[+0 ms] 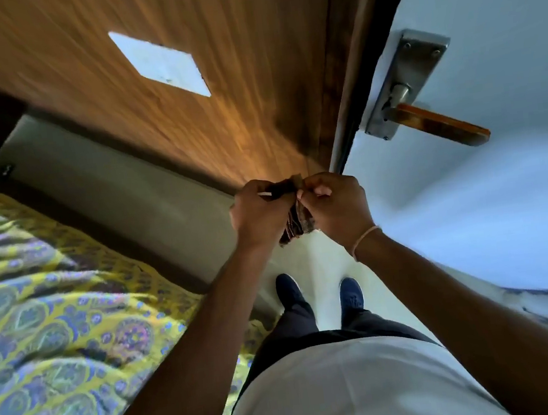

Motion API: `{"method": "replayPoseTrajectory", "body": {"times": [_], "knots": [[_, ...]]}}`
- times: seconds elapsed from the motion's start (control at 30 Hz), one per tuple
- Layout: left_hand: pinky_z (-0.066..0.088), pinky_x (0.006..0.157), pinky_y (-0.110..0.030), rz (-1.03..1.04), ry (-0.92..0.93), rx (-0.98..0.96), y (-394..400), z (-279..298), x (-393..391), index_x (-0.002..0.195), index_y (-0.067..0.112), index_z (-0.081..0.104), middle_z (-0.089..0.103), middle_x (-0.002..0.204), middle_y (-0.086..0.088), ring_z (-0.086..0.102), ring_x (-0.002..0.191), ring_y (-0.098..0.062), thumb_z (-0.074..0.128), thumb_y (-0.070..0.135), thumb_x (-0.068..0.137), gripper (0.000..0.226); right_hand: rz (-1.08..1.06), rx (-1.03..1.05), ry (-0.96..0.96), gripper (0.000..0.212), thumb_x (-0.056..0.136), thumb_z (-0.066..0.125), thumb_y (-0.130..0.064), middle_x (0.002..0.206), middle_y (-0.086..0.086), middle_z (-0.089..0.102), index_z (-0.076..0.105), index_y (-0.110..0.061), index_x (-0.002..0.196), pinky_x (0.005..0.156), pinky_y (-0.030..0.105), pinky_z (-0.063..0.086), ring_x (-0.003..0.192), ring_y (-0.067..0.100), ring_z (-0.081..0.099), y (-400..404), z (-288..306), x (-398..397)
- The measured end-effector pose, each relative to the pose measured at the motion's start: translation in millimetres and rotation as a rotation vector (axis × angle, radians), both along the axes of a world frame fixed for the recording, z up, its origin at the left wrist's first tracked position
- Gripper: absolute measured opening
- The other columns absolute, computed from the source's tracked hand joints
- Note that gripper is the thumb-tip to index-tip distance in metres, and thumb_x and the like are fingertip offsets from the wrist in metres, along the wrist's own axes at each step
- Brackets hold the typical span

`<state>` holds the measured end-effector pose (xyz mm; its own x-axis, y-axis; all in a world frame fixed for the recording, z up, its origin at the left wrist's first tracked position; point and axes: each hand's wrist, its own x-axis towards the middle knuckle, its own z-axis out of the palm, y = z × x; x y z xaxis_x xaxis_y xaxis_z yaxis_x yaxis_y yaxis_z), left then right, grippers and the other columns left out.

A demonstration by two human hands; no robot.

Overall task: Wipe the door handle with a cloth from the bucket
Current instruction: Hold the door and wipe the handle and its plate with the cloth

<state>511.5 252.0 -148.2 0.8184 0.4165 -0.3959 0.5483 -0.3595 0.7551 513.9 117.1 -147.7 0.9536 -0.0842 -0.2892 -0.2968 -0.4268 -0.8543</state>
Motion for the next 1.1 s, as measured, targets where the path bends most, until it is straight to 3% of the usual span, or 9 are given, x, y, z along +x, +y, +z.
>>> {"method": "replayPoseTrajectory", "body": {"times": [0.13,0.27,0.33,0.47,0.6,0.77,0.93,1.03,1.1], "knots": [[0.068,0.084,-0.045,-0.131,0.034,-0.138,0.5,-1.6,16.8,0.094,0.023,0.073,0.075,0.098,0.002,0.074,0.091,-0.016,0.084,0.041,0.09,0.021,-0.08,0.02,0.028,0.014,0.099,0.066,-0.02,0.089,-0.007,0.075,0.08,-0.022,0.1,0.077,0.018,0.053,0.082,0.012,0.07,-3.0,3.7,-5.4],[0.068,0.086,-0.053,-0.266,0.09,-0.243,-19.1,13.0,32.0,0.091,0.021,0.078,0.081,0.098,-0.005,0.079,0.095,-0.026,0.073,0.057,0.088,0.037,-0.181,0.092,0.048,0.018,0.093,0.074,-0.03,0.096,0.002,0.077,0.07,-0.021,0.108,0.083,0.041,0.063,0.087,0.026,0.074,-15.4,-0.6,-18.5],[0.068,0.085,-0.055,-0.352,0.105,-0.229,-30.8,23.7,34.6,0.091,0.015,0.078,0.081,0.095,-0.008,0.079,0.093,-0.027,0.07,0.055,0.096,0.041,-0.217,0.098,0.043,0.03,0.087,0.08,-0.032,0.098,0.002,0.075,0.065,-0.02,0.111,0.077,0.036,0.062,0.086,0.024,0.073,-23.6,-2.5,-24.2],[0.07,0.078,-0.053,-0.431,0.097,-0.219,-51.2,38.2,32.5,0.093,0.002,0.076,0.08,0.095,-0.015,0.08,0.09,-0.029,0.078,0.057,0.091,0.055,-0.247,-0.001,-0.083,0.034,0.085,0.084,-0.019,0.104,0.001,0.071,0.064,-0.014,0.112,0.064,0.004,0.047,0.087,0.017,0.068,-37.3,-0.2,-37.6],[0.07,0.075,-0.048,-0.391,0.11,-0.264,-70.1,46.1,26.4,0.085,0.005,0.076,0.082,0.091,-0.011,0.081,0.088,-0.027,0.085,0.044,0.091,0.04,-0.233,-0.083,-0.233,0.025,0.083,0.08,-0.013,0.105,0.001,0.07,0.066,-0.016,0.104,0.076,0.023,0.057,0.094,0.022,0.069,-53.0,2.7,-52.9],[0.07,0.073,-0.048,-0.429,0.054,-0.243,-88.7,52.6,13.6,0.083,0.008,0.077,0.081,0.089,-0.015,0.081,0.085,-0.029,0.079,0.034,0.096,0.03,-0.173,-0.028,-0.229,0.046,0.075,0.085,-0.029,0.11,-0.001,0.065,0.053,-0.025,0.109,0.07,0.013,0.047,0.092,0.017,0.064,-71.9,1.0,-71.6],[0.068,0.086,-0.048,-0.488,-0.029,-0.269,-93.2,66.6,18.1,0.098,0.007,0.075,0.08,0.098,-0.016,0.08,0.095,-0.028,0.065,0.036,0.106,0.032,-0.255,0.103,-0.139,0.047,0.074,0.083,-0.023,0.1,0.007,0.07,0.048,-0.023,0.105,0.061,0.024,0.056,0.083,0.027,0.069,-84.8,12.0,-57.1],[0.063,0.086,-0.028,-0.56,-0.147,-0.17,-83.9,74.5,18.4,0.103,0.015,0.074,0.082,0.095,-0.001,0.078,0.093,-0.011,0.063,0.035,0.108,0.023,-0.404,0.331,-0.058,0.05,0.075,0.079,-0.018,0.106,0.012,0.075,0.049,-0.021,0.116,0.074,0.045,0.066,0.085,0.03,0.074,-84.6,13.5,-51.8],[0.055,0.077,-0.014,-0.609,-0.32,0.067,-79.9,77.0,12.2,0.115,0.018,0.071,0.077,0.1,0.009,0.073,0.092,-0.003,0.065,0.036,0.107,0.021,-0.471,0.487,0.031,0.055,0.085,0.078,-0.005,0.119,0.012,0.073,0.048,-0.019,0.128,0.073,0.037,0.068,0.095,0.028,0.076,-85.3,14.7,-51.6]]}}
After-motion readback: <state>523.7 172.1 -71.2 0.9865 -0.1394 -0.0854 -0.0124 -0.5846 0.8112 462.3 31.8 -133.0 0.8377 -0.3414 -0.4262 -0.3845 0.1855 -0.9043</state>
